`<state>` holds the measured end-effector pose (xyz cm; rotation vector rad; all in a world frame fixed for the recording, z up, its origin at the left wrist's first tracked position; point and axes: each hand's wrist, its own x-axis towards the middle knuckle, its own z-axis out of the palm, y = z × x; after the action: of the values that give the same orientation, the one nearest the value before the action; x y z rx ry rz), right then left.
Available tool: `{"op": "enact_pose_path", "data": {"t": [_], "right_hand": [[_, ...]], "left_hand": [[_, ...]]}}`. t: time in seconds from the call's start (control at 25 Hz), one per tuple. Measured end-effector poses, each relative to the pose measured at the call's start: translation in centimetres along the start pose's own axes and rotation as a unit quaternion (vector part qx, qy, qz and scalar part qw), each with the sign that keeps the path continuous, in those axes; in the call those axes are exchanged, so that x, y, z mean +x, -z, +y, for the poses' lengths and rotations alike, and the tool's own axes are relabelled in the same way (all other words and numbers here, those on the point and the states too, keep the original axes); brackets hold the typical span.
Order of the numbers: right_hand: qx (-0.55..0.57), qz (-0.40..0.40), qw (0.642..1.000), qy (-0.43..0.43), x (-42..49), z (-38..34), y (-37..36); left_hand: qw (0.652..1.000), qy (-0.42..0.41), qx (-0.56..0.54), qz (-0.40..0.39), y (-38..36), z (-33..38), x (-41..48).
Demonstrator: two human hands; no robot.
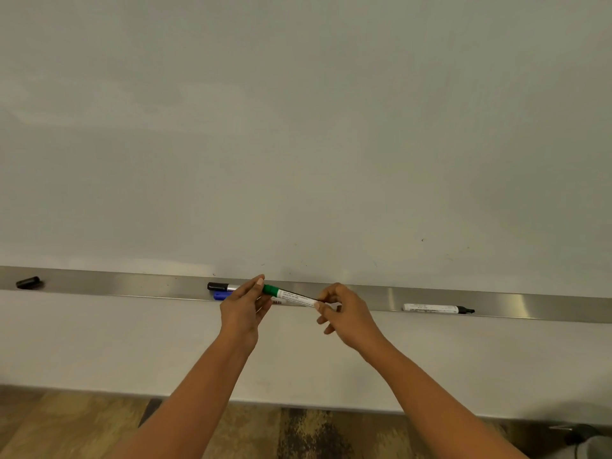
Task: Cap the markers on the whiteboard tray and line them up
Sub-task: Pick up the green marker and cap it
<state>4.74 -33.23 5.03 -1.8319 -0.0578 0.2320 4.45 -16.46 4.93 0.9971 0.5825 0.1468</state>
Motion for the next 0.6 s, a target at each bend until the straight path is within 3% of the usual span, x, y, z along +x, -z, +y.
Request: {"op": "enact_pose_path", "data": {"t": [0.28, 0.6], "right_hand": [[-0.255, -0.009, 0.954, 0.156, -1.9, 0.9, -2.6], [-0.393, 0.065, 0.899, 0.184, -2.1, 1.4, -3.6]], "left_hand": [[0.997, -0.060, 0.041, 0.011, -0.8, 0.1, -0.3], [0.992, -0.099, 0.080, 0.004, -1.6, -0.6, -0.5]]}}
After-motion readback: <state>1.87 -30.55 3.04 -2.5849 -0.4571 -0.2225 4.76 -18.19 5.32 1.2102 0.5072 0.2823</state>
